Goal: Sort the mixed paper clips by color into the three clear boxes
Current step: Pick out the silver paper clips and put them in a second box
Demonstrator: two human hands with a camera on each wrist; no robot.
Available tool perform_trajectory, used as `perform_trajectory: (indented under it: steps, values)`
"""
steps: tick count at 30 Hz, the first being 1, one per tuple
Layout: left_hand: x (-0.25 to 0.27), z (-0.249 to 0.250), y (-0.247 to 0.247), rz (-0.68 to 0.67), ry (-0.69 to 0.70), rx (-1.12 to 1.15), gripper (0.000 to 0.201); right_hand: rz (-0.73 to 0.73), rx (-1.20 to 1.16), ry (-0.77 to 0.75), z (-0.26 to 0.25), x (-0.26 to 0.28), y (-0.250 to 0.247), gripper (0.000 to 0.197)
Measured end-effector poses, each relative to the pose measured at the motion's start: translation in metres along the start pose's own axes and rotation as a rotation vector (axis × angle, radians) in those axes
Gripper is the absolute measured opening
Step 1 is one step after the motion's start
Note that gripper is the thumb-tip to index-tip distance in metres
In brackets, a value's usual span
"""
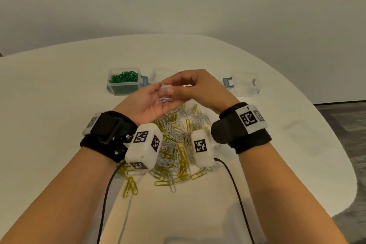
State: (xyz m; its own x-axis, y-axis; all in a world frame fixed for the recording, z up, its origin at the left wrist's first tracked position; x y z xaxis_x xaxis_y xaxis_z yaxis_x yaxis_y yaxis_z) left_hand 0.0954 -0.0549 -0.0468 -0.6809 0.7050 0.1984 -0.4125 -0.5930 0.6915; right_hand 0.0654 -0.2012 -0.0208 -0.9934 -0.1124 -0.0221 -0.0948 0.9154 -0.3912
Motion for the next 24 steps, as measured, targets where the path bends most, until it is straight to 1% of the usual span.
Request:
perform_trajectory:
  steps: [2,3,5,8,10,12,15,20,22,24]
  values:
    - [-0.001,0.003,-0.012,0.057,0.009,0.053,0.041,0.080,-0.075,0.004,0.008,-0.001,-0.003,0.025]
    - [0.001,0.006,-0.017,0.074,0.014,0.068,0.041,0.079,-0.124,0.030,0.013,0.000,-0.003,0.026]
    - [0.002,0.011,-0.023,0.079,0.035,0.105,0.040,0.021,-0.162,0.087,0.021,0.001,-0.002,0.032]
    - [0.004,0.014,-0.028,0.102,0.052,0.165,0.037,-0.103,-0.134,0.144,0.026,0.003,0.001,0.046]
    - [0.007,0.013,-0.029,0.130,0.054,0.135,0.036,-0.167,-0.125,0.190,0.026,0.008,0.001,0.050]
    - [0.010,0.015,-0.034,0.151,0.079,0.174,0.033,-0.253,-0.018,0.180,0.024,0.015,0.001,0.045]
    - [0.012,0.019,-0.037,0.135,0.097,0.340,0.031,-0.367,0.219,0.143,0.020,0.026,0.002,0.043]
    - [0.011,0.004,-0.027,0.146,0.075,0.241,0.029,-0.469,0.485,0.119,0.015,0.028,0.015,0.050]
    - [0.010,0.001,-0.026,0.134,0.066,0.201,0.029,-0.464,0.504,0.098,0.015,0.027,0.020,0.051]
    - [0.009,0.003,-0.026,0.126,0.060,0.187,0.028,-0.432,0.495,0.067,0.015,0.026,0.021,0.044]
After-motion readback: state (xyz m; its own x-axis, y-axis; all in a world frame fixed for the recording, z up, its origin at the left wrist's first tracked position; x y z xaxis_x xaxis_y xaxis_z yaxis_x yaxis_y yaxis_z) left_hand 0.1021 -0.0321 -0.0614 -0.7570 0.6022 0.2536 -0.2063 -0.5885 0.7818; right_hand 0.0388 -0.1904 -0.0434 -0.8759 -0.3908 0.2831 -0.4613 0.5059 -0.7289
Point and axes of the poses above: each hand's wrist, its own x-axis away from the middle knuckle, its own y-axis out of the palm, z = x × y, the point moved 2 cm from there along -x, towards the middle knuckle, and after that the axes turned 4 degrees about y, right-handed, at the moved point
